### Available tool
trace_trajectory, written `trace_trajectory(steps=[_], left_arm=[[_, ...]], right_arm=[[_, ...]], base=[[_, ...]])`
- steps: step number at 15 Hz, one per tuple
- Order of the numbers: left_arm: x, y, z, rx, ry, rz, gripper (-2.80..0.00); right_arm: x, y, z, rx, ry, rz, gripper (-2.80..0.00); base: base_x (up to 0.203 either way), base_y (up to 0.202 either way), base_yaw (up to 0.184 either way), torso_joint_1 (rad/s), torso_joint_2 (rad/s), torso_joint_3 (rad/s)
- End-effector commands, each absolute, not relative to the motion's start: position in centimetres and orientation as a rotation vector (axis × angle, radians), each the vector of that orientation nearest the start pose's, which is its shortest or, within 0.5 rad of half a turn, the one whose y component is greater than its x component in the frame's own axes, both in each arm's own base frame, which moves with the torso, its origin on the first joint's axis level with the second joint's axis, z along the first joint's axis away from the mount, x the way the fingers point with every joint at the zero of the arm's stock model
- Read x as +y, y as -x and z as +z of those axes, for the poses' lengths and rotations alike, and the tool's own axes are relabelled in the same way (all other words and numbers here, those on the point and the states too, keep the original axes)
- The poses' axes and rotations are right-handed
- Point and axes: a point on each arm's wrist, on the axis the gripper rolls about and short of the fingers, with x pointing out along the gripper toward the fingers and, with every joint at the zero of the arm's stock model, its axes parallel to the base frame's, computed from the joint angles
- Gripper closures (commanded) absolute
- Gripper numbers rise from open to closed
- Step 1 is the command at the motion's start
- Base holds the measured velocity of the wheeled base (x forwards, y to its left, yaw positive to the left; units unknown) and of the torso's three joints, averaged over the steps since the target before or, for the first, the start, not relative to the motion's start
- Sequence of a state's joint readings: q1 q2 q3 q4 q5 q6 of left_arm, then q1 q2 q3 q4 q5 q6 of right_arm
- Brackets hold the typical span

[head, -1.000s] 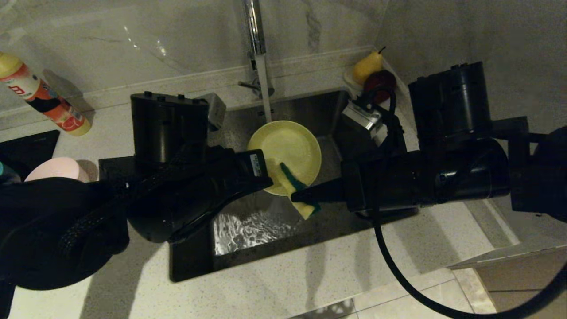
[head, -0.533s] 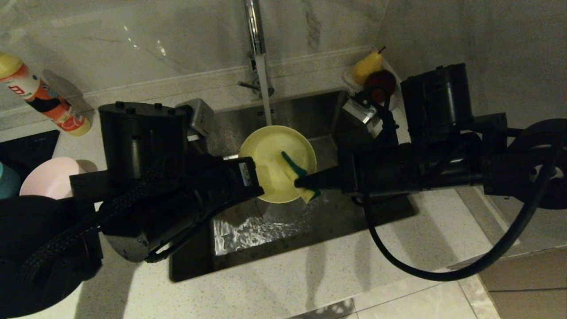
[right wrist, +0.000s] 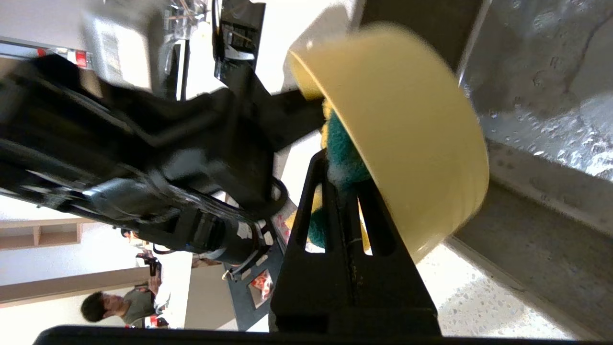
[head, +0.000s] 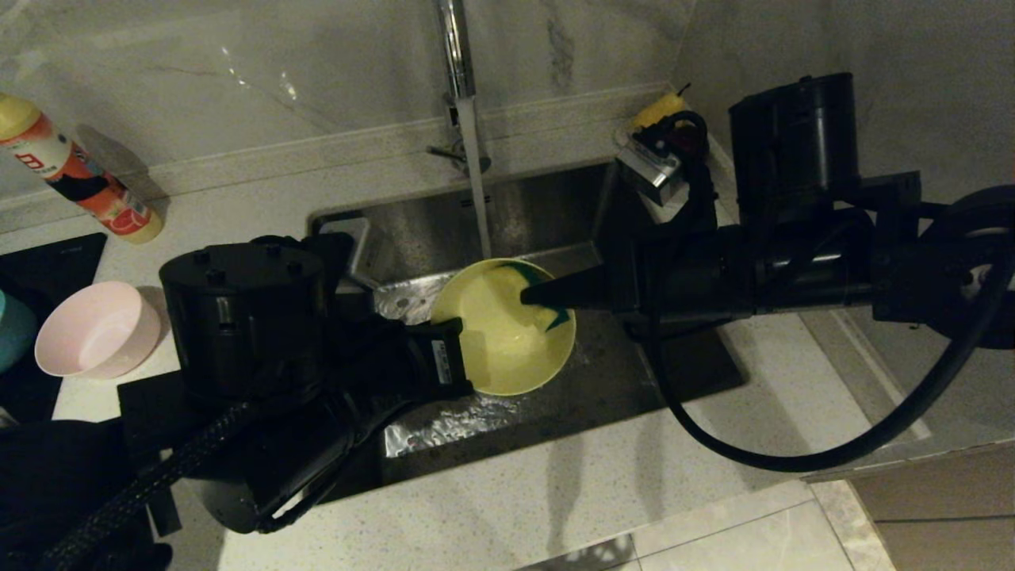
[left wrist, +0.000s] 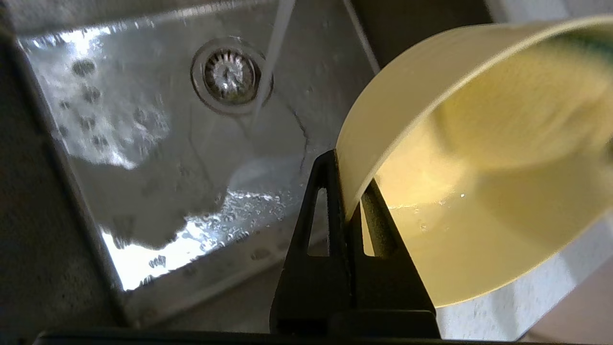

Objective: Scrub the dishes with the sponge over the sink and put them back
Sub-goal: Wipe the bowl

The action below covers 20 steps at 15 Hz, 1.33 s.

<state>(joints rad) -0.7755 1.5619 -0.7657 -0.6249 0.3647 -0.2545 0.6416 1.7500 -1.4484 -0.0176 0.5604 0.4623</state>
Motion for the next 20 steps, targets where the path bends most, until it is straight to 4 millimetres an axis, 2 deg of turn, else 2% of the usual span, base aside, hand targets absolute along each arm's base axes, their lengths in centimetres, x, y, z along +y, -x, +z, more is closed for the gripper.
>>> trace_trajectory(steps=[1, 5, 7, 11, 15, 17, 20], left_arm=[[-18.5, -20.0, 20.9, 0.201, 0.156, -0.388, 0.00], [-18.5, -20.0, 20.9, 0.201, 0.157, -0.386, 0.00], [-18.4, -19.9, 20.6, 0.207, 0.158, -0.385, 0.00], [-18.2, -19.8, 21.1, 0.194, 0.177, -0.377, 0.00], [-18.0, -19.6, 21.8, 0.170, 0.190, -0.378, 0.00], [-18.0, -19.6, 21.7, 0.173, 0.189, -0.376, 0.00], [-18.0, -19.8, 21.8, 0.169, 0.192, -0.372, 0.00]], right_arm=[[21.2, -25.8, 29.5, 0.557, -0.391, 1.118, 0.00], [23.4, -24.7, 28.6, 0.601, -0.368, 1.177, 0.00], [23.8, -25.0, 28.1, 0.608, -0.363, 1.158, 0.00], [22.7, -24.3, 28.4, 0.601, -0.364, 1.142, 0.00], [20.9, -24.8, 27.6, 0.624, -0.371, 1.081, 0.00], [20.2, -24.9, 28.0, 0.611, -0.377, 1.069, 0.00], [20.9, -24.3, 27.8, 0.625, -0.369, 1.093, 0.00]], base=[[0.000, 0.000, 0.000, 0.000, 0.00, 0.000], [0.000, 0.000, 0.000, 0.000, 0.00, 0.000], [0.000, 0.000, 0.000, 0.000, 0.00, 0.000], [0.000, 0.000, 0.000, 0.000, 0.00, 0.000], [0.000, 0.000, 0.000, 0.000, 0.00, 0.000], [0.000, 0.000, 0.000, 0.000, 0.00, 0.000], [0.000, 0.000, 0.000, 0.000, 0.00, 0.000]])
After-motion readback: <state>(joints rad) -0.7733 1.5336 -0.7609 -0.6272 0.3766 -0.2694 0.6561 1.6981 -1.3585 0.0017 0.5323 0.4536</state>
